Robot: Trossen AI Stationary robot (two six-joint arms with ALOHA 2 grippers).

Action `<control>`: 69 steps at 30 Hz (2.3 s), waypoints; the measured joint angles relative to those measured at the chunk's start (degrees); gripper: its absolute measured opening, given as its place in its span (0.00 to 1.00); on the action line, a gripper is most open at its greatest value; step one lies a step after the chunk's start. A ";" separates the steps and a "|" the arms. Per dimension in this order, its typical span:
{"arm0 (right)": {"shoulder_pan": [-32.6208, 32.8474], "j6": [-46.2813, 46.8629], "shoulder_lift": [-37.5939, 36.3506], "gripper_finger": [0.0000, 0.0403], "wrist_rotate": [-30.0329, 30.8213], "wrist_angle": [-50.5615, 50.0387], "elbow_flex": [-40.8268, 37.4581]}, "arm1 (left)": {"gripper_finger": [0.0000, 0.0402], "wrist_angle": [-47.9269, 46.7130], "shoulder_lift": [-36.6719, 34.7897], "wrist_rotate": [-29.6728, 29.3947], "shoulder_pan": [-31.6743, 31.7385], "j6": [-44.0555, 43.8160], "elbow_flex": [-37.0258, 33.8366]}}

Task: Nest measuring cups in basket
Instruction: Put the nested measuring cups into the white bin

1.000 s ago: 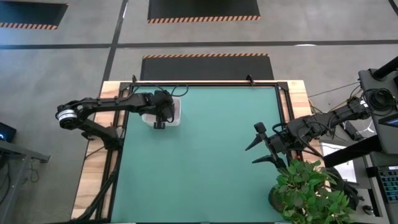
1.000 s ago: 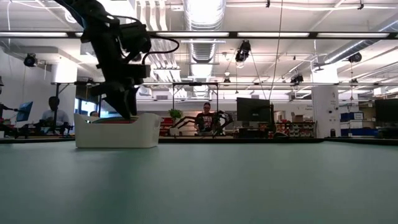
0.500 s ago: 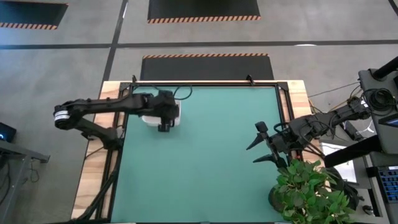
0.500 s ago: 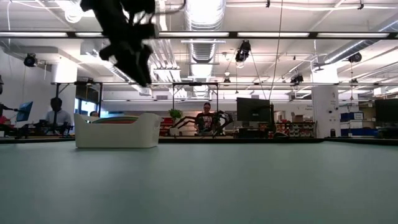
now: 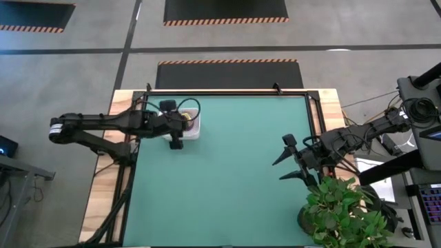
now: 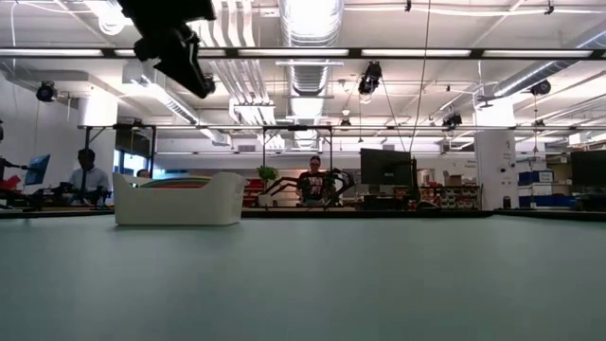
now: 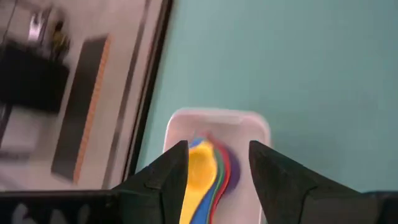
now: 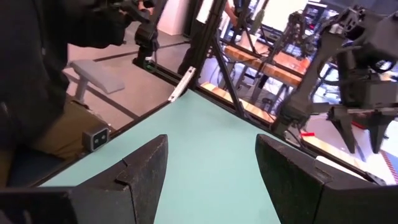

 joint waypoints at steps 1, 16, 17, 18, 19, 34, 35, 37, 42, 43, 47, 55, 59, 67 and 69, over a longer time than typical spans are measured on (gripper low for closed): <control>0.00 0.02 0.00 0.57 0.58 0.00 0.00 | 0.37 -1.11 -0.28 -0.40 0.82 -1.29 -0.14; 0.00 -0.03 -0.02 0.57 0.79 0.12 -0.02 | 0.02 -3.58 2.97 13.92 27.89 -5.23 -4.02; 0.00 -0.03 -0.02 0.57 0.79 0.12 -0.02 | 0.01 -3.53 3.59 13.91 28.76 -4.86 -4.71; 0.00 0.01 -0.02 0.57 0.78 0.14 -0.02 | 0.01 -3.23 4.09 13.90 29.46 -4.65 -5.35; 0.00 0.01 -0.03 0.57 0.78 0.16 -0.02 | 0.00 -2.70 4.59 13.90 29.97 -4.46 -5.94; 0.00 0.65 -0.04 0.57 0.82 0.23 -0.04 | 0.00 3.54 8.96 8.81 30.54 -1.18 -8.79; 0.00 0.65 -0.04 0.57 0.82 0.25 -0.04 | 0.00 3.57 9.12 8.81 30.55 -1.18 -8.81; 0.00 0.63 -0.04 0.57 0.84 0.23 -0.04 | 0.00 3.74 9.33 8.81 30.58 -0.87 -9.05; 0.01 0.64 -0.04 0.57 0.86 0.23 -0.04 | 0.00 4.62 9.67 8.81 30.58 -1.04 -11.04; 0.00 0.62 -0.04 0.57 0.86 0.23 -0.04 | 0.00 4.94 9.67 8.81 30.56 -1.09 -11.61; 0.00 0.62 -0.04 0.57 0.97 0.23 -0.04 | 0.00 5.33 9.67 8.83 30.56 -1.49 -12.86; 0.00 0.95 -0.04 0.57 2.13 0.23 -0.07 | 0.00 4.90 9.67 10.84 30.07 -3.36 -12.47; 0.00 1.01 -0.04 0.57 2.17 0.21 -0.07 | 0.00 4.78 9.67 10.93 29.76 -3.87 -12.46; 0.00 1.18 -0.04 0.57 2.17 0.19 -0.07 | 0.00 4.40 8.97 10.93 29.66 -4.22 -12.46; 0.00 1.19 -0.04 0.57 2.19 0.16 -0.07 | 0.00 4.42 8.32 10.93 29.66 -4.24 -12.46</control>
